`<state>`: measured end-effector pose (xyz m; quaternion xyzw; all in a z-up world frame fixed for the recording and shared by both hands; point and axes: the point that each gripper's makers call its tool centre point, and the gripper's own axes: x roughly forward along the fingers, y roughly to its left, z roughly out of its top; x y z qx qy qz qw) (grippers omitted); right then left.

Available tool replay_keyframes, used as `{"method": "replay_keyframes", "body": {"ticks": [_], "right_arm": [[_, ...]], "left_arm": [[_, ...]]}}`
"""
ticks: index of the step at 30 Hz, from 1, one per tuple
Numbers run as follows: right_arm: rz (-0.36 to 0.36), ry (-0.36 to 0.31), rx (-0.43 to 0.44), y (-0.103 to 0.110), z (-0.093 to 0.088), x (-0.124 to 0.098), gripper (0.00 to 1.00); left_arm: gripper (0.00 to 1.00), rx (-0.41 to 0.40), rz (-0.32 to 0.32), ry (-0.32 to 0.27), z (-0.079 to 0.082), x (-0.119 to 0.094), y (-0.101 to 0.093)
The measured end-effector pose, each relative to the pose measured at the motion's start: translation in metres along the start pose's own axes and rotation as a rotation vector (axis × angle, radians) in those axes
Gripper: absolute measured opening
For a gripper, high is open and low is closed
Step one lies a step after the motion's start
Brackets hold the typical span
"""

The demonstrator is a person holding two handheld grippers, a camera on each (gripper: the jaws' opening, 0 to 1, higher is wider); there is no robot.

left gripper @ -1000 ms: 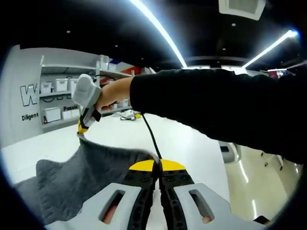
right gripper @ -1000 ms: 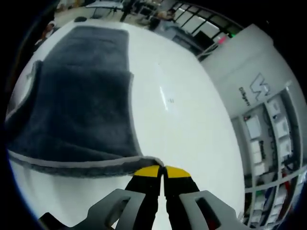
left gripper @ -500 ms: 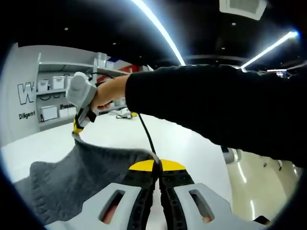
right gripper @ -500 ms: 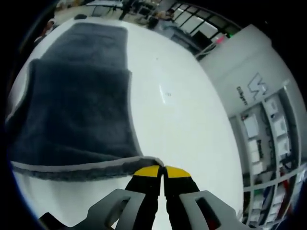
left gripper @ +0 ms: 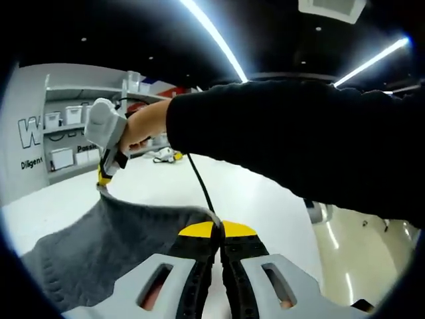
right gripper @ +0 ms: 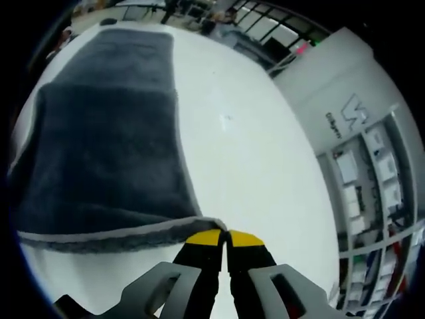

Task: Open the folded towel by lifting each exposed corner and separating the folded layers until the towel lies flat within the target outline without major curled edges

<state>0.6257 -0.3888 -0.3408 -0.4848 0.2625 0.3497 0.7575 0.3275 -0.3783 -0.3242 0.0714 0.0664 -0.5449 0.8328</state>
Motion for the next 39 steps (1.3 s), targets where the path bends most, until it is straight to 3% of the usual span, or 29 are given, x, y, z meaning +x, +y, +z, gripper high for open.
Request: {"method": "replay_keyframes", "body": {"ticks": [10, 14, 31, 39], "right_arm": [[-0.019, -0.008, -0.002, 0.005, -0.008, -0.002, 0.0], [-0.024, -0.014, -0.015, 0.002, -0.011, 0.002, 0.0], [-0.025, 0.008, -0.008, 0.001, -0.029, 0.016, 0.0], [-0.011, 0.033, -0.011, 0.011, -0.043, 0.031, 0.0]], "left_arm": [[0.02, -0.034, -0.028, 0.027, -0.01, 0.018, -0.013], [0.02, -0.077, -0.034, 0.04, -0.015, 0.024, -0.013], [0.02, -0.1, -0.052, 0.06, -0.029, 0.04, -0.027], [0.02, -0.117, -0.06, 0.081, -0.041, 0.048, -0.03]]}}
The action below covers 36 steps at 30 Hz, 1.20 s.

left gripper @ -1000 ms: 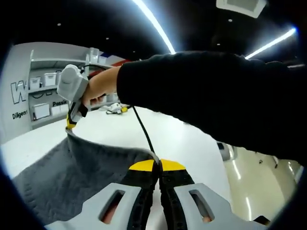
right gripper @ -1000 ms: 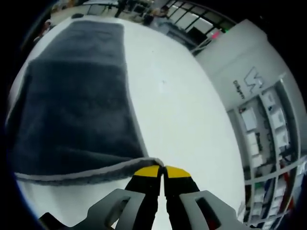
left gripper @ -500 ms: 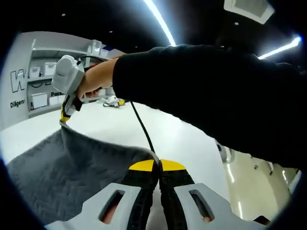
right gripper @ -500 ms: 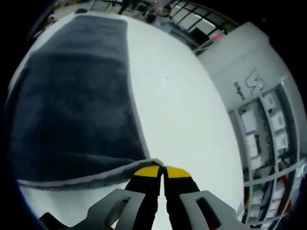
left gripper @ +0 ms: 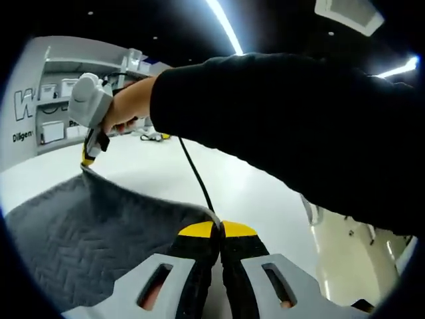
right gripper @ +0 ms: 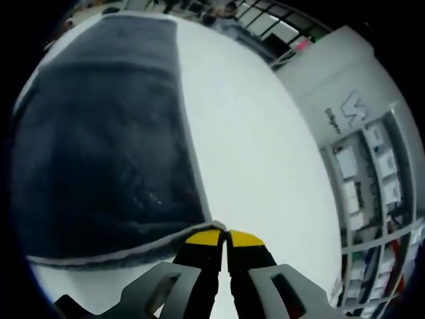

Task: Open the folded towel by lifting each exposed corner and separating the folded layers until the towel lies flat within the target outline without major curled edges

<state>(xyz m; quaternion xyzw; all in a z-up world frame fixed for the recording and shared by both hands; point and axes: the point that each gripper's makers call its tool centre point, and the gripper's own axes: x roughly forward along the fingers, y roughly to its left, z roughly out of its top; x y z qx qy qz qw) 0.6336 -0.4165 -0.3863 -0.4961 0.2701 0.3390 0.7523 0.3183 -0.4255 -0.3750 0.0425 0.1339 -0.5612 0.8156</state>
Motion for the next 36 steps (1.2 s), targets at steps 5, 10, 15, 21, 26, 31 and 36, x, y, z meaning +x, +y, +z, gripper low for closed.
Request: {"method": "replay_keyframes", "body": {"ticks": [5, 10, 15, 21, 26, 31, 36], "right_arm": [[-0.003, 0.006, -0.003, 0.001, -0.006, 0.007, 0.0], [0.01, 0.02, -0.002, 0.006, -0.013, 0.014, 0.0], [0.006, 0.04, -0.002, 0.008, -0.019, 0.015, 0.0], [0.024, 0.088, 0.025, 0.009, -0.033, 0.011, 0.18], [-0.017, 0.108, 0.031, 0.002, -0.042, -0.003, 0.3], [-0.061, 0.109, 0.06, -0.004, -0.041, -0.025, 0.37], [-0.044, 0.075, 0.096, 0.007, -0.033, -0.036, 0.46]], "left_arm": [[0.02, -0.001, -0.001, 0.015, -0.007, 0.003, 0.0], [0.02, -0.001, -0.009, 0.028, -0.013, 0.007, -0.001], [0.04, 0.0, -0.022, 0.042, -0.017, 0.009, -0.003], [0.16, 0.013, -0.055, 0.056, -0.019, 0.01, -0.013], [0.3, 0.01, -0.096, 0.092, -0.026, 0.009, -0.024], [0.33, 0.023, -0.116, 0.111, -0.03, 0.009, -0.03], [0.42, -0.008, -0.147, 0.147, -0.035, 0.01, -0.035]]}}
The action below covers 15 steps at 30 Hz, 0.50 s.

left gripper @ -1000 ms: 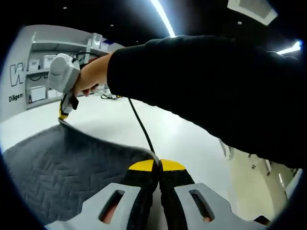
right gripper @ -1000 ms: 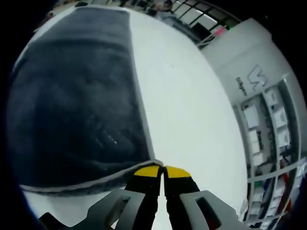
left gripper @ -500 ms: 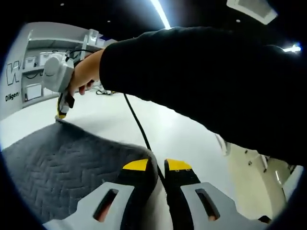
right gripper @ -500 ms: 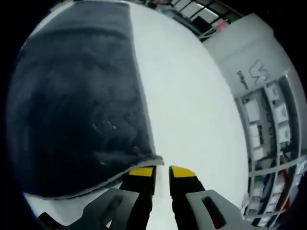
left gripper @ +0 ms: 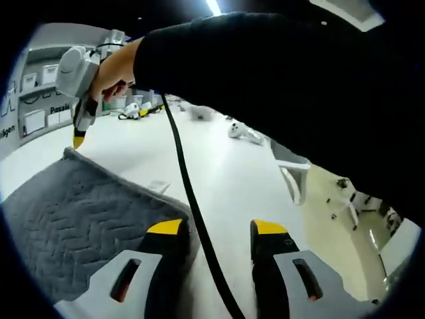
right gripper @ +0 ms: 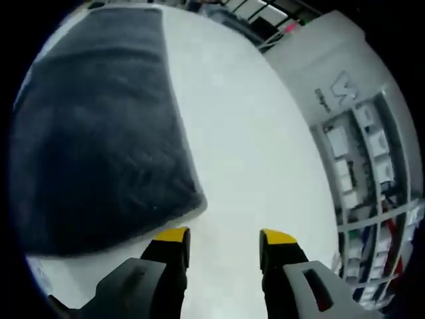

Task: Open the folded towel by lifting each exposed corner and separating the folded layers until the towel lies flat within the target outline without major curled edges

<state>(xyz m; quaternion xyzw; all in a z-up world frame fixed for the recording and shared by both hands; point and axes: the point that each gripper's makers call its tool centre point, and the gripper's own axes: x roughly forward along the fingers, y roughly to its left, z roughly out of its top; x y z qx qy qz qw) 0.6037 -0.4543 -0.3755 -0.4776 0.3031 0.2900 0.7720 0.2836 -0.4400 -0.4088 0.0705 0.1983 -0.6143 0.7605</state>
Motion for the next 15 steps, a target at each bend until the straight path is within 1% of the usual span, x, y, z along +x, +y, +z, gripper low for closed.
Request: {"method": "replay_keyframes", "body": {"ticks": [2, 3, 6, 7, 9, 10, 12, 13, 14, 15], "right_arm": [[0.0, -0.003, 0.004, 0.003, -0.001, 0.0, 0.51], [-0.004, -0.003, 0.005, 0.003, -0.002, -0.001, 0.52], [-0.056, 0.037, 0.02, -0.004, -0.009, -0.007, 0.6], [-0.079, 0.061, 0.025, -0.009, -0.014, -0.01, 0.62], [-0.115, 0.051, 0.018, -0.017, -0.013, -0.016, 0.63], [-0.134, 0.042, 0.035, -0.021, -0.012, -0.021, 0.64], [-0.155, 0.026, 0.061, -0.026, -0.011, -0.027, 0.7], [-0.164, 0.024, 0.069, -0.028, -0.011, -0.028, 0.74], [-0.18, 0.024, 0.093, -0.031, -0.012, -0.03, 0.81], [-0.189, 0.026, 0.123, -0.032, -0.014, -0.031, 0.87]], "left_arm": [[0.47, -0.021, -0.022, -0.001, 0.001, 0.0, -0.003], [0.5, -0.025, -0.028, -0.001, 0.001, 0.0, -0.004], [0.57, -0.038, -0.046, -0.019, 0.003, -0.002, -0.009], [0.59, -0.031, -0.046, -0.023, 0.003, -0.002, -0.011], [0.61, -0.019, -0.052, -0.031, 0.004, -0.005, -0.013], [0.62, -0.019, -0.047, -0.033, 0.005, -0.008, -0.012], [0.67, -0.01, -0.027, -0.049, 0.011, -0.013, -0.005], [0.73, 0.007, 0.019, -0.063, 0.015, -0.017, 0.005], [0.84, 0.023, 0.049, -0.069, 0.017, -0.021, 0.012], [0.9, 0.029, 0.05, -0.078, 0.02, -0.025, 0.013]]}}
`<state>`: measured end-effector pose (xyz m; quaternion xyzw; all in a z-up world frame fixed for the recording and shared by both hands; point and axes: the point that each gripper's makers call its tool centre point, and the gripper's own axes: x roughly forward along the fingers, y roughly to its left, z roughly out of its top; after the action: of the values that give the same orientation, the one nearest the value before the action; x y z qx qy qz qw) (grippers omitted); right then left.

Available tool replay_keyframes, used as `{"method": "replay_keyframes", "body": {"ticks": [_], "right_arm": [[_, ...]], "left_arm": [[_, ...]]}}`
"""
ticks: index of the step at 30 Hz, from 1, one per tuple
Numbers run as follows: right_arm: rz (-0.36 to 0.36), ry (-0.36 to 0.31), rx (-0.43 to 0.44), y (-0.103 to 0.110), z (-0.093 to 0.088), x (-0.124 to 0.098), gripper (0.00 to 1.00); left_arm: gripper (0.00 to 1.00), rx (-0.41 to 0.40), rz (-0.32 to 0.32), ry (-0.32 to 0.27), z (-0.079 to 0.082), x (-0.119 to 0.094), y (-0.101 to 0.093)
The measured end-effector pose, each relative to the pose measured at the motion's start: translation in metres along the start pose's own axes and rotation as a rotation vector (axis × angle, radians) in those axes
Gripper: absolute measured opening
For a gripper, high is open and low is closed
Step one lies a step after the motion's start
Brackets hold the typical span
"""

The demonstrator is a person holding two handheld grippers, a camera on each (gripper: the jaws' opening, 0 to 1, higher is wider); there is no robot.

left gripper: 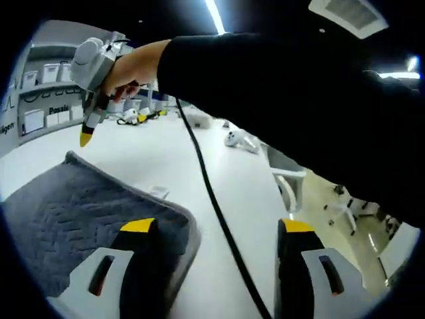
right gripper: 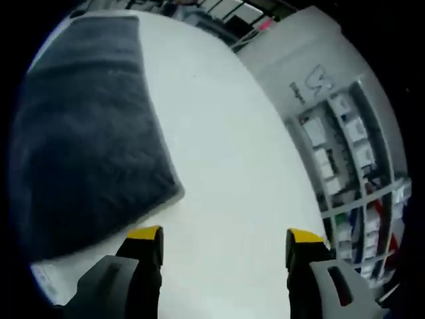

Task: Open the folded towel by lifting each exposed corner and separating the folded layers until the towel lies flat within the target outline without major curled edges

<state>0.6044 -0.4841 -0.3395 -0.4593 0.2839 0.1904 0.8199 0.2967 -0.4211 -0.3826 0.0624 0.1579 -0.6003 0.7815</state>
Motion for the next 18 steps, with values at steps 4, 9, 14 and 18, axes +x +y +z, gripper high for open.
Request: {"method": "replay_keyframes", "body": {"ticks": [4, 9, 14, 18], "right_arm": [[-0.058, -0.034, 0.091, -0.011, 0.002, -0.004, 1.0], [-0.089, 0.011, 0.056, -0.007, -0.007, -0.006, 1.0], [-0.105, -0.029, 0.125, -0.01, 0.002, -0.014, 1.0], [-0.151, -0.088, 0.187, -0.026, 0.015, -0.027, 1.0]], "left_arm": [[1.0, 0.024, 0.065, -0.034, 0.017, -0.022, 0.022], [1.0, 0.049, 0.173, -0.081, 0.041, -0.055, 0.059], [1.0, 0.044, 0.285, -0.13, 0.062, -0.095, 0.1], [1.0, 0.07, 0.43, -0.165, 0.08, -0.14, 0.145]]}}
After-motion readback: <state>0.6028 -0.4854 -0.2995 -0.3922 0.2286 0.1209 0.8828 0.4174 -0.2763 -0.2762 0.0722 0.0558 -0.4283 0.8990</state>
